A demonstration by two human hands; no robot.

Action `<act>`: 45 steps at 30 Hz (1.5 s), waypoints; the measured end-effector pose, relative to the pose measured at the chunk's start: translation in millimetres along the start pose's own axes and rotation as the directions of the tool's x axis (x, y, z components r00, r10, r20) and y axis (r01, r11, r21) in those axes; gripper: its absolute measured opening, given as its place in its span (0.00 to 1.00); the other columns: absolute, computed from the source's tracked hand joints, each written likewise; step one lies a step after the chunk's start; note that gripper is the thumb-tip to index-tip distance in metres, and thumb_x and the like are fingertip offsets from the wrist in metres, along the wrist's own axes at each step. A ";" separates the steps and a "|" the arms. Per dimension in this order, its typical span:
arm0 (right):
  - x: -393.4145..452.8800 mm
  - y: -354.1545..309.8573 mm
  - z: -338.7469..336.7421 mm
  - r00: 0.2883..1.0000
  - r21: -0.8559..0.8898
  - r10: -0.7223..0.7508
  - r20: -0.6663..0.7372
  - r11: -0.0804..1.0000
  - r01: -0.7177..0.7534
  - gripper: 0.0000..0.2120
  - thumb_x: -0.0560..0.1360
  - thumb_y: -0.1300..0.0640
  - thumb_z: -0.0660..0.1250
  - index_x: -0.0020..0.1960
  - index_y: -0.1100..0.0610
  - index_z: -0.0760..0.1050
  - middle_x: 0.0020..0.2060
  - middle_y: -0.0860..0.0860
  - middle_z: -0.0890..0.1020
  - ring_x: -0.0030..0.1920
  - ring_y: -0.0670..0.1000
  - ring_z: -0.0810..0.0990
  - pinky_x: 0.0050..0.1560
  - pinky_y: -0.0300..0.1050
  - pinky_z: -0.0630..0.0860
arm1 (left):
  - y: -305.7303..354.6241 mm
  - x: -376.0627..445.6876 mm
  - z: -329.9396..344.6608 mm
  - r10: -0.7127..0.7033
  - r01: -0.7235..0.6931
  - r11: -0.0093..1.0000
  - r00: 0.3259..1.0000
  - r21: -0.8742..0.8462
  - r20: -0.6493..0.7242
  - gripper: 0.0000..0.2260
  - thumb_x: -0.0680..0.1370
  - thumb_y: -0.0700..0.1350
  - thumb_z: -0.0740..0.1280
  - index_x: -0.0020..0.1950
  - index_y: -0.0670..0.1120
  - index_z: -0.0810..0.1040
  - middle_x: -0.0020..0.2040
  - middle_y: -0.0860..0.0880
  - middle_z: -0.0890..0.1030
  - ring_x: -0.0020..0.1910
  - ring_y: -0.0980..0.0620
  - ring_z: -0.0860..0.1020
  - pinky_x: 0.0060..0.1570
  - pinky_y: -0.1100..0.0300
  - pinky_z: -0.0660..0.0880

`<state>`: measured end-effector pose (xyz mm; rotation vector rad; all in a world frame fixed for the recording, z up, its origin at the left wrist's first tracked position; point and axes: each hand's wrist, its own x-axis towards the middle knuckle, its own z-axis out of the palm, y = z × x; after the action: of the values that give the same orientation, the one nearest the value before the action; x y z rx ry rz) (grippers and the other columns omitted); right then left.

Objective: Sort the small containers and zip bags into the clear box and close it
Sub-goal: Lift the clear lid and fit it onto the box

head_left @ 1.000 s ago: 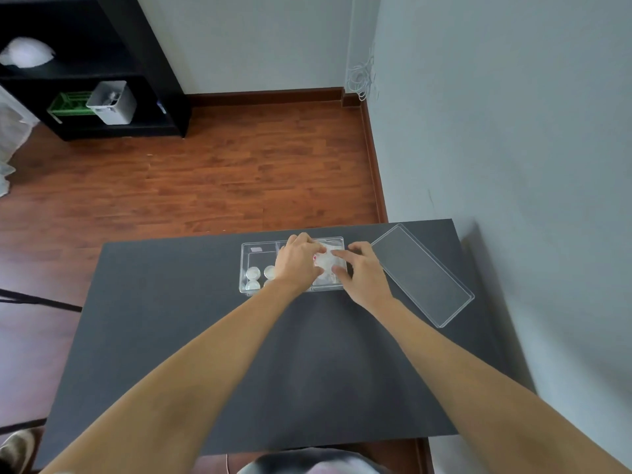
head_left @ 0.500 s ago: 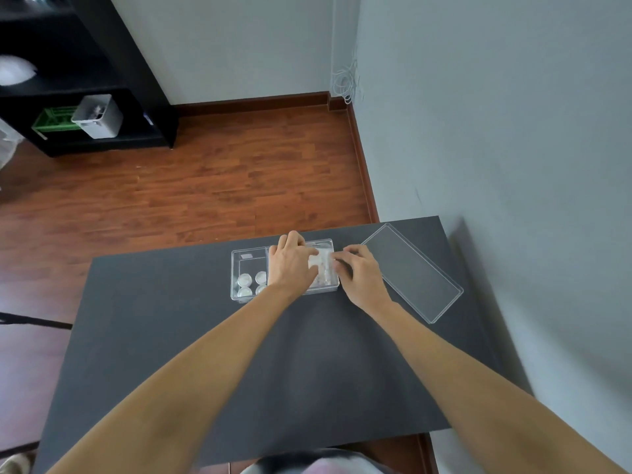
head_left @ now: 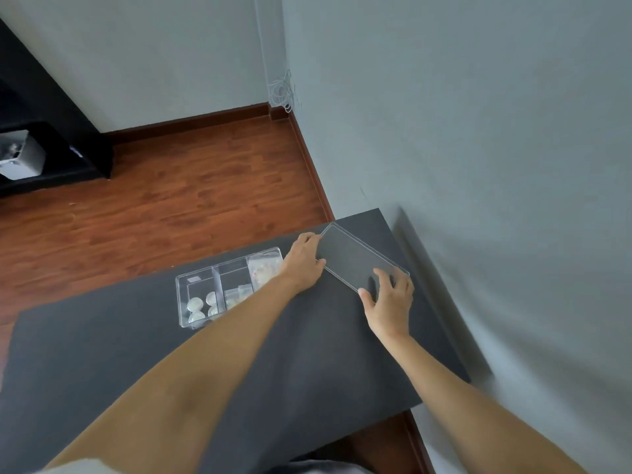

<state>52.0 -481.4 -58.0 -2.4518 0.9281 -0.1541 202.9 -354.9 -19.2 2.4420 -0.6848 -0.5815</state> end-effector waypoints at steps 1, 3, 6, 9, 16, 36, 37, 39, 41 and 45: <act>-3.9 5.9 -0.5 0.999 -0.020 0.039 0.007 0.999 -0.039 0.24 0.75 0.51 0.69 0.68 0.56 0.70 0.72 0.64 0.64 0.73 0.65 0.59 0.68 0.63 0.65 | 2.4 3.1 5.7 -0.025 0.024 1.000 0.999 0.006 0.045 0.27 0.78 0.41 0.65 0.76 0.43 0.61 0.75 0.43 0.62 0.72 0.43 0.66 0.72 0.50 0.64; -10.6 16.7 0.4 0.995 -0.047 0.100 0.028 0.994 -0.098 0.26 0.76 0.49 0.67 0.71 0.55 0.67 0.74 0.65 0.61 0.74 0.65 0.57 0.70 0.64 0.62 | 3.3 8.1 15.6 -0.098 0.097 0.995 0.988 0.017 0.121 0.29 0.79 0.43 0.64 0.78 0.44 0.55 0.78 0.40 0.55 0.77 0.41 0.57 0.75 0.49 0.59; -16.9 26.2 3.7 0.990 -0.097 0.128 0.052 0.988 -0.123 0.27 0.77 0.47 0.65 0.73 0.55 0.65 0.75 0.63 0.61 0.75 0.64 0.56 0.71 0.63 0.60 | 3.7 11.1 23.5 -0.168 0.154 0.984 0.969 0.089 0.180 0.30 0.79 0.44 0.63 0.78 0.45 0.53 0.79 0.38 0.49 0.78 0.40 0.49 0.75 0.46 0.57; -15.3 25.8 5.8 0.989 -0.090 0.126 0.074 0.989 -0.120 0.28 0.78 0.47 0.63 0.73 0.57 0.64 0.76 0.61 0.60 0.76 0.62 0.56 0.71 0.61 0.59 | 5.1 14.7 25.9 -0.154 0.134 0.984 0.973 0.119 0.172 0.29 0.78 0.39 0.61 0.77 0.45 0.55 0.77 0.39 0.54 0.77 0.39 0.53 0.73 0.44 0.60; -10.7 24.8 -1.2 0.977 0.082 0.181 0.114 0.978 -0.191 0.33 0.73 0.54 0.72 0.73 0.61 0.63 0.76 0.62 0.60 0.75 0.62 0.57 0.73 0.58 0.59 | 13.7 7.3 12.9 -0.116 0.100 0.990 0.979 0.099 0.167 0.29 0.75 0.34 0.62 0.75 0.39 0.55 0.68 0.38 0.61 0.66 0.37 0.67 0.66 0.47 0.69; 31.8 -70.9 -61.3 0.921 0.299 -0.280 -0.270 0.885 0.357 0.12 0.76 0.65 0.68 0.58 0.62 0.80 0.46 0.57 0.86 0.44 0.56 0.84 0.51 0.40 0.76 | -36.4 -51.9 -122.9 -0.118 0.031 0.979 0.892 -0.201 -0.436 0.12 0.77 0.37 0.68 0.60 0.42 0.81 0.55 0.43 0.82 0.51 0.48 0.79 0.50 0.61 0.73; 32.6 -78.4 -61.1 0.915 0.304 -0.311 -0.258 0.873 0.382 0.11 0.75 0.64 0.69 0.57 0.61 0.80 0.43 0.55 0.86 0.41 0.55 0.83 0.48 0.36 0.75 | -42.4 -58.0 -129.7 -0.142 0.043 0.974 0.880 -0.222 -0.453 0.12 0.77 0.39 0.69 0.59 0.42 0.81 0.53 0.45 0.83 0.48 0.50 0.79 0.48 0.62 0.73; 34.3 -93.7 -59.9 0.900 0.329 -0.367 -0.234 0.841 0.429 0.09 0.76 0.60 0.69 0.55 0.60 0.80 0.38 0.53 0.84 0.36 0.52 0.81 0.43 0.29 0.71 | -55.1 -69.7 -141.3 -0.185 0.058 0.963 0.854 -0.264 -0.487 0.11 0.77 0.40 0.70 0.58 0.42 0.82 0.47 0.48 0.83 0.44 0.52 0.79 0.46 0.62 0.74; 35.6 -108.8 -56.1 0.884 0.322 -0.423 -0.200 0.824 0.467 0.07 0.77 0.58 0.67 0.53 0.60 0.80 0.36 0.50 0.82 0.35 0.50 0.78 0.40 0.29 0.68 | -67.9 -83.0 -151.2 -0.231 0.067 0.947 0.824 -0.315 -0.517 0.08 0.77 0.43 0.69 0.54 0.43 0.83 0.45 0.49 0.83 0.43 0.51 0.79 0.45 0.61 0.75; 35.2 -137.9 -41.2 0.869 0.261 -0.479 -0.126 0.829 0.495 0.05 0.79 0.57 0.64 0.49 0.59 0.76 0.41 0.52 0.77 0.38 0.50 0.74 0.41 0.36 0.68 | -94.5 -104.0 -161.3 -0.349 0.122 0.896 0.787 -0.426 -0.509 0.05 0.76 0.45 0.71 0.50 0.45 0.82 0.44 0.51 0.83 0.42 0.55 0.78 0.46 0.62 0.73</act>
<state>148.4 -433.7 43.9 -2.3622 0.2477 -0.5001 239.2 -166.2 74.8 2.1705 0.0022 -0.0229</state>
